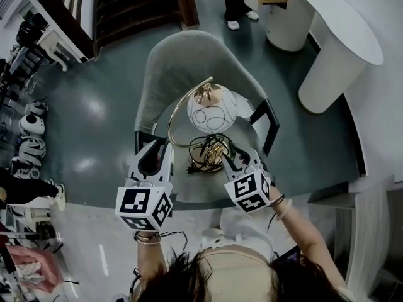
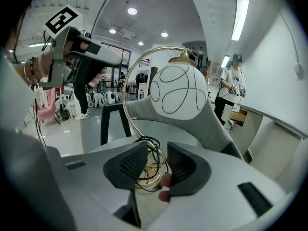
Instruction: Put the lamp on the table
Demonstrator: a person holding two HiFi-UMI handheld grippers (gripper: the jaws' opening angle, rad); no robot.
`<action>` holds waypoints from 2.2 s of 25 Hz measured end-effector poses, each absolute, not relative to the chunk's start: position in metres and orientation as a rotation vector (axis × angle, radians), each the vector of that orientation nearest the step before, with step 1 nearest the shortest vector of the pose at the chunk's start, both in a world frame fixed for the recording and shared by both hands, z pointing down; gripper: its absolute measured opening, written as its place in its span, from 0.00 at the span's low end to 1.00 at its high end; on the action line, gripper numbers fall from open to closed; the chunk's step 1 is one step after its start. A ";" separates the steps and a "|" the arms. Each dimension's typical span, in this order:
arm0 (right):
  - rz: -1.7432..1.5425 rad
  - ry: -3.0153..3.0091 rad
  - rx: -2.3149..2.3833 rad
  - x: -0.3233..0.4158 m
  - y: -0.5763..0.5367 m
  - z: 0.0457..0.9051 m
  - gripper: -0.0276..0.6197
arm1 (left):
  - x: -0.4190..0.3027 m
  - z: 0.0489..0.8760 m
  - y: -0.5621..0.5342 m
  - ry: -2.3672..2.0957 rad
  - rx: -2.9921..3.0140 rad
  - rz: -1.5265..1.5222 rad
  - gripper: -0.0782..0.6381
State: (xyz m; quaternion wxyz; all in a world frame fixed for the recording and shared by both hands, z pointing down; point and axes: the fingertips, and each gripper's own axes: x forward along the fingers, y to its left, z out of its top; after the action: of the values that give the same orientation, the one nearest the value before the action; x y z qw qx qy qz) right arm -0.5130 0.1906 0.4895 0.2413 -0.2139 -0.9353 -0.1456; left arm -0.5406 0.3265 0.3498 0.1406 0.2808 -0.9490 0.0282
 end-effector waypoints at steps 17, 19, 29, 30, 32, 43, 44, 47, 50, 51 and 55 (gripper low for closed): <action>-0.469 -2.439 -0.587 -0.549 0.191 0.550 0.23 | -0.563 0.369 0.317 -2.661 0.805 0.142 0.26; -0.463 -2.429 -0.587 -0.553 0.190 0.555 0.23 | -0.565 0.371 0.315 -2.653 0.806 0.146 0.26; -0.438 -2.385 -0.604 -0.567 0.192 0.576 0.23 | -0.570 0.381 0.307 -2.611 0.795 0.173 0.26; -0.437 -2.382 -0.605 -0.568 0.192 0.578 0.23 | -0.571 0.382 0.307 -2.609 0.792 0.175 0.26; -0.431 -2.374 -0.608 -0.570 0.193 0.583 0.23 | -0.572 0.383 0.308 -2.608 0.785 0.177 0.26; -0.411 -2.349 -0.607 -0.580 0.196 0.601 0.23 | -0.576 0.385 0.307 -2.588 0.775 0.188 0.26; -0.409 -2.346 -0.605 -0.581 0.196 0.602 0.23 | -0.577 0.386 0.306 -2.585 0.776 0.189 0.26; -0.404 -2.340 -0.598 -0.583 0.197 0.607 0.23 | -0.578 0.387 0.305 -2.578 0.778 0.180 0.26; -0.407 -2.341 -0.598 -0.587 0.200 0.611 0.23 | -0.579 0.391 0.303 -2.573 0.779 0.179 0.26; -0.409 -2.340 -0.599 -0.588 0.201 0.613 0.23 | -0.580 0.392 0.302 -2.570 0.782 0.182 0.26; -0.425 -2.344 -0.589 -0.592 0.205 0.615 0.23 | -0.579 0.393 0.301 -2.563 0.785 0.191 0.26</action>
State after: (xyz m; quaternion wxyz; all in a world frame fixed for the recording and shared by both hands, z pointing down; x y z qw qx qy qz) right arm -0.5921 0.2052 0.6147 0.3373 -0.2259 -0.8993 -0.1629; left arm -0.5787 0.3008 0.3926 0.2253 0.2846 -0.9292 0.0691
